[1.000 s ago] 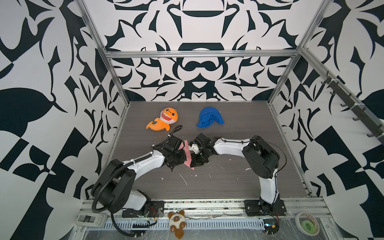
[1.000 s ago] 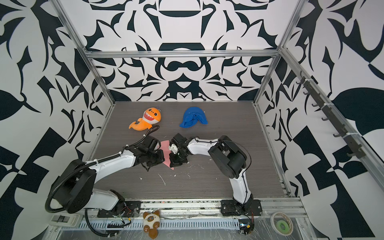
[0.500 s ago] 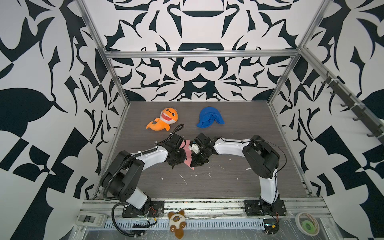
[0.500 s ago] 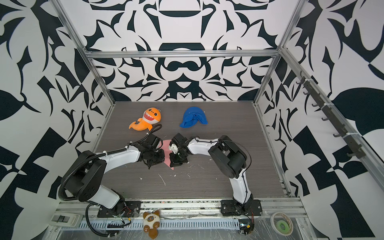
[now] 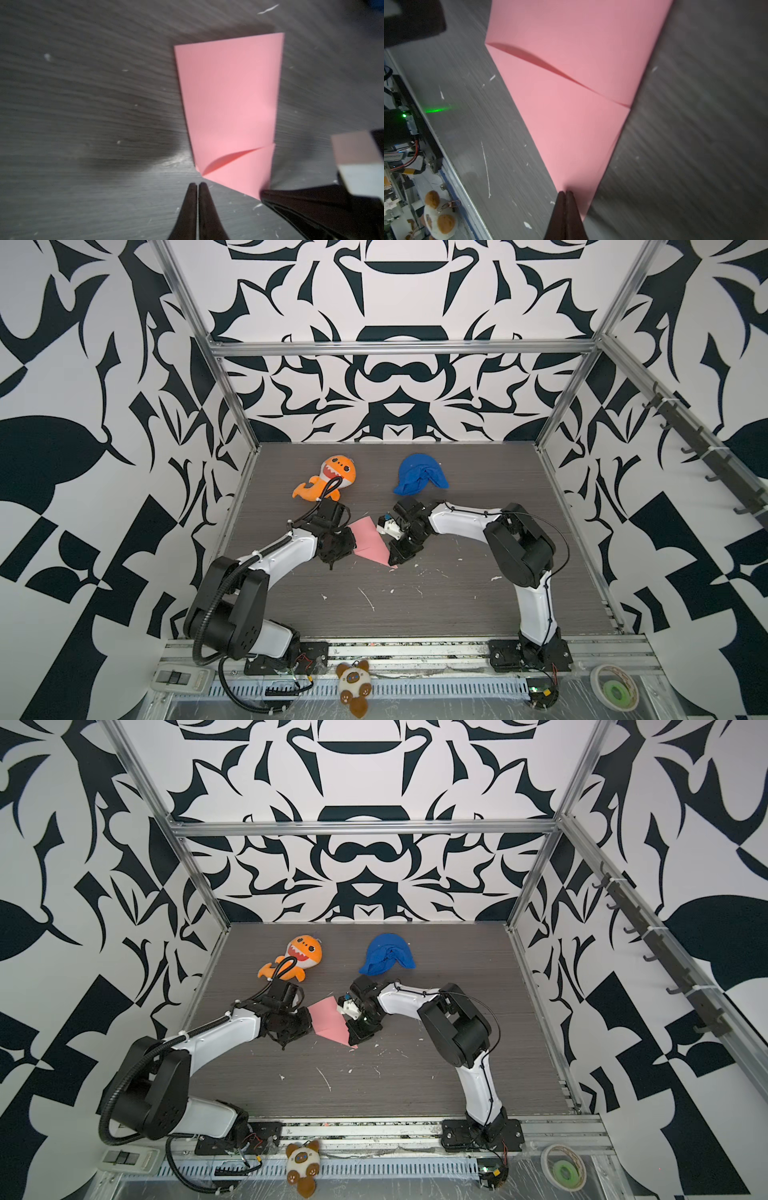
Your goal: Fold a paper plane with a square sheet of paper (pick it up from the middle)
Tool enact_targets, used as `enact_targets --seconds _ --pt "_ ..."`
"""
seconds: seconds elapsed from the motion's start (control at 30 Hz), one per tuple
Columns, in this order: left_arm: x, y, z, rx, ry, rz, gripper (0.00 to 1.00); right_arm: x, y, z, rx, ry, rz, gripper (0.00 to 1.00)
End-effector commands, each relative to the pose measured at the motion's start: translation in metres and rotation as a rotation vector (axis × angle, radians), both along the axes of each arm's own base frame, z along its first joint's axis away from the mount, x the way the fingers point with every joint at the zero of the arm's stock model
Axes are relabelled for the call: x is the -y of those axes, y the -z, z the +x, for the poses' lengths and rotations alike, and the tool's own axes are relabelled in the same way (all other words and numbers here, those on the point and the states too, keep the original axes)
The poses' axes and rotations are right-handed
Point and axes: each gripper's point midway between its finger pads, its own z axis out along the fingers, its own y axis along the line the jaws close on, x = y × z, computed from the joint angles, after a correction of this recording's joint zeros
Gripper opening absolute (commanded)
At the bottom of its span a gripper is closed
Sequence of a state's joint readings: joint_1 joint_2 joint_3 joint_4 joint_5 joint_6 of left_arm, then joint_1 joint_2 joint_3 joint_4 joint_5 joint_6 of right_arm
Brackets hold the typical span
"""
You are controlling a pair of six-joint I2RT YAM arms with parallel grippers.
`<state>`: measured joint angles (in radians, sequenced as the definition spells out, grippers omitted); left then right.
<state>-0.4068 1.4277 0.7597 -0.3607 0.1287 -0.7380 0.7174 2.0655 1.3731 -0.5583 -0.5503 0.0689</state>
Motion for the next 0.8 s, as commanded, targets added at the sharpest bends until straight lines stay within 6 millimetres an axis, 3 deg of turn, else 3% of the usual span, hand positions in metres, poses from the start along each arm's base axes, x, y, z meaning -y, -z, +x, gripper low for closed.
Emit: enact_targets --seconds 0.0,0.13,0.37,0.53,0.77 --pt "0.021 -0.025 0.011 0.063 0.019 -0.124 0.1 0.01 -0.002 0.014 0.066 -0.11 -0.011 0.04" --pt "0.038 -0.02 0.011 0.062 0.024 -0.219 0.12 0.009 -0.002 0.018 0.063 -0.139 0.008 0.04" --pt "0.053 0.0 0.019 0.02 0.041 -0.22 0.11 0.004 -0.003 0.02 0.041 -0.129 0.041 0.05" --pt "0.051 0.018 0.021 -0.029 0.027 -0.179 0.07 0.006 0.002 0.025 0.02 -0.085 0.022 0.05" --pt "0.035 0.044 0.009 -0.129 -0.008 -0.056 0.03 0.007 0.001 0.022 -0.004 -0.062 0.035 0.06"
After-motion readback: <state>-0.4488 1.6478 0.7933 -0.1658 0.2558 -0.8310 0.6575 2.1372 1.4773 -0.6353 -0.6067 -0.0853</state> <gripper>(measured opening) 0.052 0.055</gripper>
